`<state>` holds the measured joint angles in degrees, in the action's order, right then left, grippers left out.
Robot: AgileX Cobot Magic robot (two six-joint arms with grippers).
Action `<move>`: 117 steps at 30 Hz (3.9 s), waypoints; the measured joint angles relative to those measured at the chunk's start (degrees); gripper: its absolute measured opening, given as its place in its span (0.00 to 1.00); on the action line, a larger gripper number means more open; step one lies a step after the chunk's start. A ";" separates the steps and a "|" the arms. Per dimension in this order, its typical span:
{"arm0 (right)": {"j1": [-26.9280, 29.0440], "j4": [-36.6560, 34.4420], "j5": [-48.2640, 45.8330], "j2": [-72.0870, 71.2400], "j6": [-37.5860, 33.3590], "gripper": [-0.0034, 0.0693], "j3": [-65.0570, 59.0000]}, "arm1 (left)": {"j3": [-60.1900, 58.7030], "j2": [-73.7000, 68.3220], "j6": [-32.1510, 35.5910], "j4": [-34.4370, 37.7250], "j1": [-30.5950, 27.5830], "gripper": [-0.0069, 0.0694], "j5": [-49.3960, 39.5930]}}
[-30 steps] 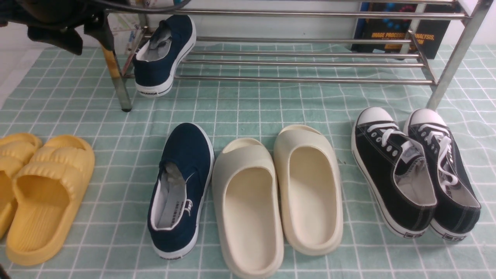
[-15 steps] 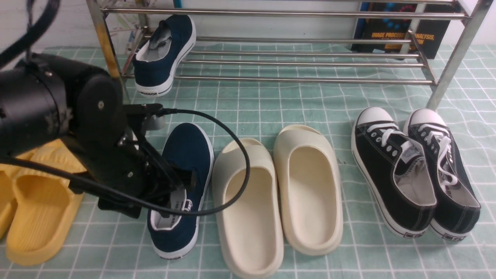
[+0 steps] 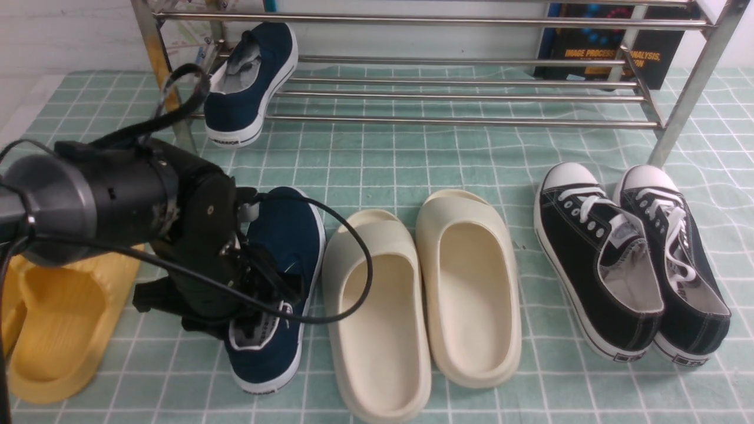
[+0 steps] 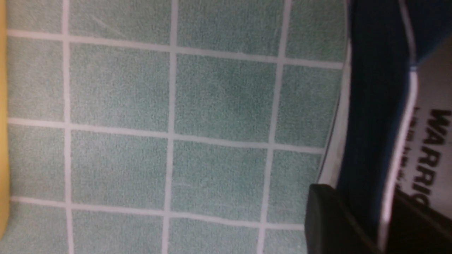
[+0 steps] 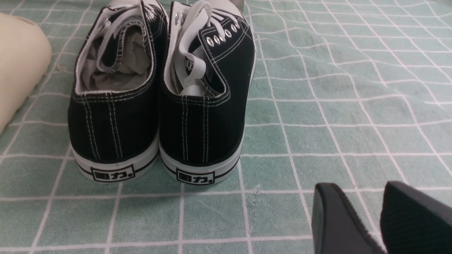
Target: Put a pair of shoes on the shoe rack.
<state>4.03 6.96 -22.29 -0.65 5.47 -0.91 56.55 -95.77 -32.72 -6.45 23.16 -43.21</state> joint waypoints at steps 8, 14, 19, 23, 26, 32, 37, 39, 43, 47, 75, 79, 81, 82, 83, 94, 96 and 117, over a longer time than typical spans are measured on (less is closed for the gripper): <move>0.00 0.00 0.00 0.00 0.00 0.38 0.00 | 5.63 1.27 6.51 0.24 0.00 0.08 -6.24; 0.00 0.00 0.00 0.00 0.00 0.38 0.00 | 21.04 2.72 11.52 4.52 -2.63 0.08 -9.49; 0.00 0.00 0.00 0.00 0.00 0.38 0.00 | 31.20 -2.41 15.93 8.69 -7.09 0.08 -11.72; 0.00 0.00 0.00 0.00 0.00 0.38 0.00 | 37.49 -9.09 18.43 10.86 -9.27 0.08 -13.46; 0.00 0.00 0.00 0.00 0.00 0.38 0.00 | 42.77 -13.89 19.20 11.93 -9.93 0.08 -13.70; 0.00 0.00 0.00 0.00 0.00 0.38 0.00 | 54.27 -23.37 19.76 12.26 -10.20 0.08 -13.93; 0.00 0.00 0.00 0.00 0.00 0.38 0.00 | 63.52 -30.40 19.26 11.98 -10.26 0.08 -13.96; 0.00 0.00 0.00 0.00 0.00 0.38 0.00 | 66.59 -32.44 18.83 11.87 -10.26 0.08 -13.61; 0.00 0.00 0.00 0.00 0.00 0.38 0.00 | 69.31 -34.38 18.72 11.87 -10.26 0.08 -11.56; 0.00 0.00 0.00 0.00 0.00 0.38 0.00 | 69.80 -35.23 18.68 11.87 -10.26 0.09 -7.21; 0.00 0.00 0.00 0.00 0.00 0.38 0.00 | 70.71 -28.50 21.40 12.24 -10.78 0.24 -24.49; 0.00 0.00 0.00 0.00 0.00 0.38 0.00 | 70.71 -25.92 23.08 9.90 -7.62 0.10 -28.05; 0.00 0.00 0.00 0.00 0.00 0.38 0.00 | 70.71 -23.16 23.16 8.55 -6.57 0.07 -28.37; 0.00 0.00 0.00 0.00 0.00 0.38 0.00 | 70.71 -21.16 23.16 7.78 -6.15 0.07 -28.43; 0.00 0.00 0.00 0.00 0.00 0.38 0.00 | 70.64 -18.95 23.16 7.45 -5.89 0.07 -28.43; 0.00 0.00 0.00 0.00 0.00 0.38 0.00 | 50.94 11.64 23.16 6.91 -5.69 0.07 -28.43; 0.00 0.00 0.00 0.00 0.00 0.38 0.00 | 47.37 14.47 22.81 6.88 -5.69 0.07 -28.43; 0.00 0.00 0.00 0.00 0.00 0.38 0.00 | 3.32 61.79 11.95 4.89 -5.69 0.07 -20.70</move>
<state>4.03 6.96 -22.29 -0.65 5.47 -0.91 59.86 -33.98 -20.77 -1.57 17.47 -63.90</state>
